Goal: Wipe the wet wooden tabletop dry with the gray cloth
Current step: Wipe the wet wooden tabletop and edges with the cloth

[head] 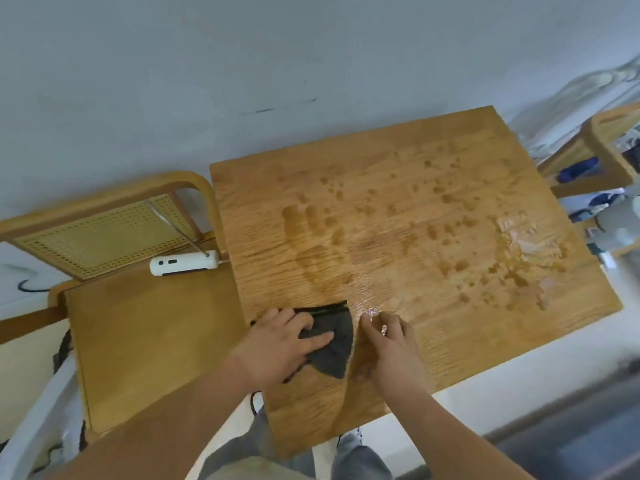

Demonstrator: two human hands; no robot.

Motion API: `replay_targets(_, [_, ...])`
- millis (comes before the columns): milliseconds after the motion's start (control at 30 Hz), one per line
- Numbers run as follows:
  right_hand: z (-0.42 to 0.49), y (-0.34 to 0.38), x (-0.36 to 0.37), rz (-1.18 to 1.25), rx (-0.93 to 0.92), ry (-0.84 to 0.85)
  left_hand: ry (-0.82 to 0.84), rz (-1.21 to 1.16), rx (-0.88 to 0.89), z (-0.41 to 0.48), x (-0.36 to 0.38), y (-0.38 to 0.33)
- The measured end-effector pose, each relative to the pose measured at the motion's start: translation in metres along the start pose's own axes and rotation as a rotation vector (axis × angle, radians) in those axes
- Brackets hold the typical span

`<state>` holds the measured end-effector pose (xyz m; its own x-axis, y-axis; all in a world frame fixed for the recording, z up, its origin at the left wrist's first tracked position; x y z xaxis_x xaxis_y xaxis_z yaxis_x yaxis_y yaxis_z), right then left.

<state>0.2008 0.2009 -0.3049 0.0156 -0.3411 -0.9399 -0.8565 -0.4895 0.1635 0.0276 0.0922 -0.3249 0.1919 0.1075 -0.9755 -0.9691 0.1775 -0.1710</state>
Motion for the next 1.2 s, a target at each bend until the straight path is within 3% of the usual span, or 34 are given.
replay_targets(33, [0.001,-0.001,0.001,0.002,0.018,-0.004,0.033,0.038,-0.064,0.005,-0.002,0.025])
replay_targets(100, [0.001,-0.003,0.006,0.008,0.042,0.009,0.032,0.073,-0.427,0.017,-0.01,0.073])
replay_targets(167, [-0.001,-0.006,0.008,0.007,0.056,0.024,0.006,0.102,-0.762,0.024,-0.017,0.082])
replay_targets(200, [-0.002,-0.007,0.009,0.003,0.058,0.029,-0.003,0.092,-0.815,0.027,-0.019,0.07])
replay_targets(267, [-0.003,-0.007,0.009,0.002,0.058,0.029,0.014,0.057,-0.674,0.028,-0.014,0.03])
replay_targets(333, [-0.003,-0.007,0.008,-0.002,0.054,0.022,0.128,-0.009,-0.325,0.019,0.0,-0.005])
replay_targets(433, [-0.001,-0.006,0.008,0.002,0.039,0.021,0.205,-0.046,0.016,0.03,-0.003,0.02])
replay_targets(500, [-0.001,-0.006,0.007,0.027,0.048,0.021,0.237,0.008,-0.094,0.048,-0.005,0.053])
replay_targets(600, [-0.002,-0.007,0.008,0.018,0.042,0.045,0.117,0.062,-0.62,0.07,-0.014,0.078])
replay_targets(633, [-0.003,-0.007,0.008,0.018,0.037,0.045,0.087,0.075,-0.701,0.071,-0.014,0.065])
replay_targets(700, [-0.004,-0.006,0.004,0.031,0.02,0.033,0.115,0.027,-0.644,0.067,-0.006,0.019])
replay_targets(767, [-0.004,-0.006,-0.001,0.043,-0.01,0.025,0.182,-0.056,-0.407,0.055,0.001,-0.024])
replay_targets(867, [-0.008,-0.01,-0.005,0.112,-0.07,0.063,0.195,-0.122,-0.248,0.051,0.006,-0.009])
replay_targets(933, [-0.007,-0.024,-0.01,0.218,-0.051,0.097,0.195,-0.039,-0.328,0.061,0.007,0.014])
replay_targets(1000, [-0.002,-0.04,-0.021,0.225,-0.055,0.073,0.127,0.015,-0.672,0.073,0.003,0.024])
replay_targets(1067, [0.005,-0.058,-0.031,0.07,-0.067,0.027,0.08,0.021,-0.979,0.082,0.007,0.005])
replay_targets(1133, [0.01,-0.079,-0.031,-0.039,-0.015,0.056,0.074,-0.003,-0.965,0.094,0.013,-0.042])
replay_targets(1200, [0.01,-0.094,-0.025,-0.072,-0.011,0.111,0.073,-0.081,-0.655,0.099,0.023,-0.09])
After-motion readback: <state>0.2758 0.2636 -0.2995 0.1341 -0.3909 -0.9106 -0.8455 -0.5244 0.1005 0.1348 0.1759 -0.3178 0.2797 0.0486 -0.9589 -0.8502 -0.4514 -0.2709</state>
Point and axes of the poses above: each hand's wrist, its own z-axis towards the middle knuckle, its own x-axis out of the palm, y = z × x, the point moved 7 cm from there along z, towards the middle knuckle, and after that the axes turned 11 degrees about -y, right-handed, at the moved point
